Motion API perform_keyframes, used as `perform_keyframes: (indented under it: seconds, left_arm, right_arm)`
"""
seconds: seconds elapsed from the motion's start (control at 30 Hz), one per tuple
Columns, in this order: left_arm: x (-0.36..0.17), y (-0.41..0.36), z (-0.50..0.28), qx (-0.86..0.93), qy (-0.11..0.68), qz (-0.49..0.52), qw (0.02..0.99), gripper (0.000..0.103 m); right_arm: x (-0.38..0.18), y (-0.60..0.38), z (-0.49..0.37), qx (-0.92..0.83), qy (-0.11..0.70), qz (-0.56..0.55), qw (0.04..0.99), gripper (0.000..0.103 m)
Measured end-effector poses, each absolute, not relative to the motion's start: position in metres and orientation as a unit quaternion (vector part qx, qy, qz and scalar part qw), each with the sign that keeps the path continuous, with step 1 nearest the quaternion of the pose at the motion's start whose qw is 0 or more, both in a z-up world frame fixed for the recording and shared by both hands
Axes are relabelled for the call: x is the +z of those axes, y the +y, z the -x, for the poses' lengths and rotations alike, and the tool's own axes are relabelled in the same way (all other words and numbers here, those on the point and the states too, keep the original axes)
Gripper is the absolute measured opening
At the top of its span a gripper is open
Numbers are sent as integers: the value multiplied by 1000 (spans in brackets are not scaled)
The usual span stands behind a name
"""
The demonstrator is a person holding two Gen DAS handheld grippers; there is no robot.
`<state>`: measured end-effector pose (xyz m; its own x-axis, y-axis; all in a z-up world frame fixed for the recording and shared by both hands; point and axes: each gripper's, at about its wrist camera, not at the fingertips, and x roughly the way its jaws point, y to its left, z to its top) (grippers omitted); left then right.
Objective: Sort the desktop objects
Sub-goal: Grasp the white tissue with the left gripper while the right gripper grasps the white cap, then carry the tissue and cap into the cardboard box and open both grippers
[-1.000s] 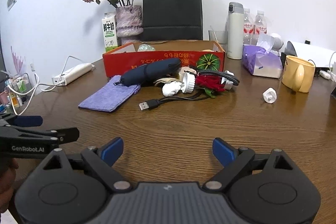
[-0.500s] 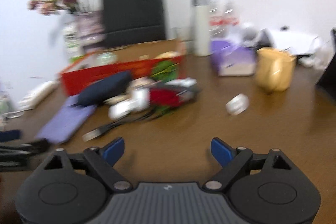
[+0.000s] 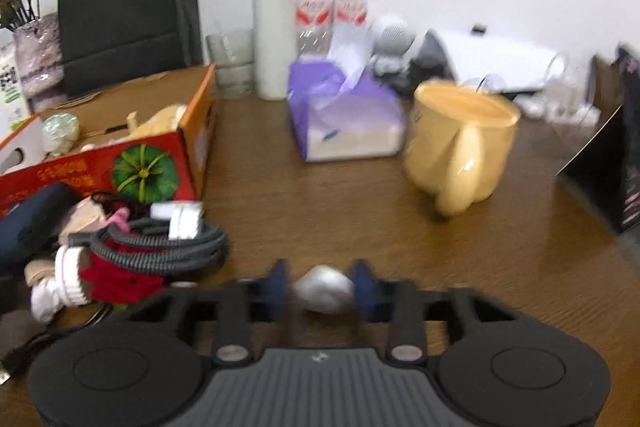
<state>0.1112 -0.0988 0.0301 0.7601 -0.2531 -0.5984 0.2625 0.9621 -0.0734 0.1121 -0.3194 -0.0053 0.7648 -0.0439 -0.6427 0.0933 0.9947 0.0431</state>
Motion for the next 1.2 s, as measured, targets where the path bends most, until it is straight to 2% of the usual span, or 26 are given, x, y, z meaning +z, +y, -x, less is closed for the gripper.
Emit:
perform_keyframes:
  seconds: [0.03, 0.13, 0.17, 0.2, 0.53, 0.8, 1.2]
  left_arm:
    - [27, -104, -113, -143, 324, -17, 935, 73]
    - [17, -110, -118, -144, 344, -4, 928, 49]
    - [13, -111, -122, -138, 354, 5, 925, 30]
    - [13, -111, -121, -123, 349, 7, 929, 22]
    - [49, -87, -52, -109, 315, 30, 942, 22]
    - [52, -61, 26, -84, 302, 29, 949, 21]
    - [77, -26, 80, -72, 257, 50, 962, 21]
  right_arm:
    - [-6, -318, -110, -33, 333, -34, 942, 28]
    - [-6, -314, -104, -3, 329, -38, 943, 28]
    - [-7, -313, -101, 12, 326, -43, 944, 28]
    - [-7, -309, -98, 20, 325, -44, 945, 28]
    - [10, -264, -37, 128, 297, -53, 945, 28]
    - [20, -215, 23, 209, 288, -15, 934, 28]
    - [53, -191, 85, 233, 250, 15, 940, 28]
